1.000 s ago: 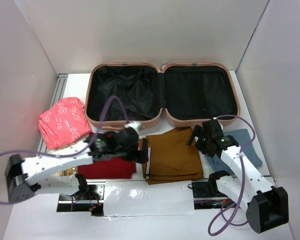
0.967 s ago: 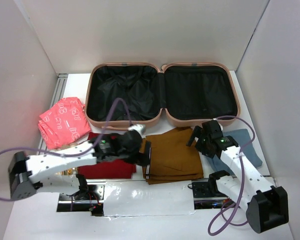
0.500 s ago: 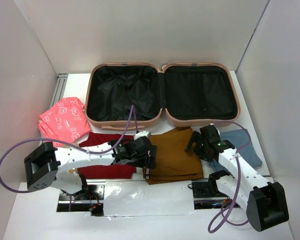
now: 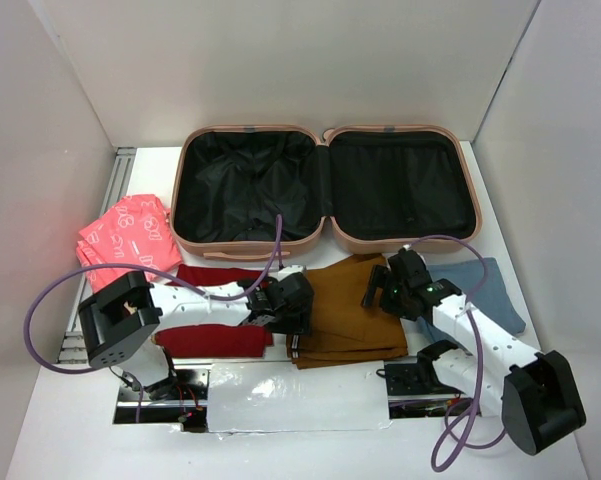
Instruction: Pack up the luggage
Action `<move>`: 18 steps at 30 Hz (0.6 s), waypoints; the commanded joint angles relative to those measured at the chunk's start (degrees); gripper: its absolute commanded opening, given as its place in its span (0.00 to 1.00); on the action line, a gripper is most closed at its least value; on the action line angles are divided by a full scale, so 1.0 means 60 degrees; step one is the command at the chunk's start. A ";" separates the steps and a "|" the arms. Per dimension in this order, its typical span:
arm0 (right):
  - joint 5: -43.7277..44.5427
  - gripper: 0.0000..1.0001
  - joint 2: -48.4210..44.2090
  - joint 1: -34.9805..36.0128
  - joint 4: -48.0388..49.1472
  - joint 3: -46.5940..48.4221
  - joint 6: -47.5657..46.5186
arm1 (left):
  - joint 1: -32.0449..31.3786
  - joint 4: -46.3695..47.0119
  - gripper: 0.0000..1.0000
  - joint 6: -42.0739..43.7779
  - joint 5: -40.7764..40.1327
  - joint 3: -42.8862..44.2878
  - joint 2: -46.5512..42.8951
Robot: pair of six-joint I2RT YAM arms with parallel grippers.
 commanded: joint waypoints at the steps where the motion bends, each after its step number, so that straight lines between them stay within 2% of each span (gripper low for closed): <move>1: -0.0192 0.94 0.0429 0.0383 0.0287 -0.0032 0.0151 | -0.0031 0.1245 0.69 -0.0440 0.0553 -0.0212 0.0596; 2: -0.0192 0.94 0.0706 0.0384 0.0287 -0.0032 0.0152 | -0.0031 0.1333 0.69 -0.0440 0.0554 -0.0313 0.0684; 3: -0.0192 0.94 0.0854 0.0384 0.0287 0.0055 0.0254 | -0.0031 0.1537 0.64 -0.0440 0.0800 -0.0315 0.0772; 5: -0.0192 0.93 0.1190 0.0472 0.0375 0.0056 0.0255 | -0.0031 0.1627 0.53 -0.0440 0.0891 -0.0315 0.1065; 6: -0.0192 0.90 0.1192 0.0472 0.0462 0.0056 0.0255 | -0.0031 0.1627 0.41 -0.0440 0.0978 -0.0213 0.1153; 7: -0.0105 0.84 0.1192 0.0573 0.0463 0.0056 0.0255 | -0.0031 0.1627 0.36 -0.0440 0.0979 -0.0212 0.1241; 8: -0.0104 0.62 0.1192 0.0574 0.0463 0.0056 0.0255 | -0.0031 0.1467 0.31 -0.0440 0.0979 -0.0067 0.1372; 9: -0.0017 0.50 0.1192 0.0661 0.0463 0.0143 0.0255 | -0.0031 0.1466 0.25 -0.0338 0.0979 0.0036 0.1373; 10: -0.0016 0.40 0.1032 0.0662 0.0333 0.0230 0.0255 | -0.0031 0.1379 0.12 -0.0337 0.0979 0.0037 0.1373; 11: 0.0143 0.30 0.0726 0.0662 0.0099 0.0231 0.0255 | -0.0031 0.1378 0.04 -0.0337 0.0892 0.0037 0.1373; 12: 0.0246 0.12 0.0549 0.0749 -0.0077 0.0376 0.0342 | -0.0031 0.1378 0.00 -0.0337 0.0891 -0.0050 0.1257; 14: 0.0335 0.00 0.0183 0.0750 -0.0414 0.0772 0.0343 | -0.0249 0.1729 0.00 -0.0089 0.0773 -0.0051 0.1111; 18: -0.0013 0.00 -0.1220 0.1203 -0.0957 0.1519 -0.0300 | -0.0849 0.1367 0.00 0.0453 -0.0306 0.0429 0.0583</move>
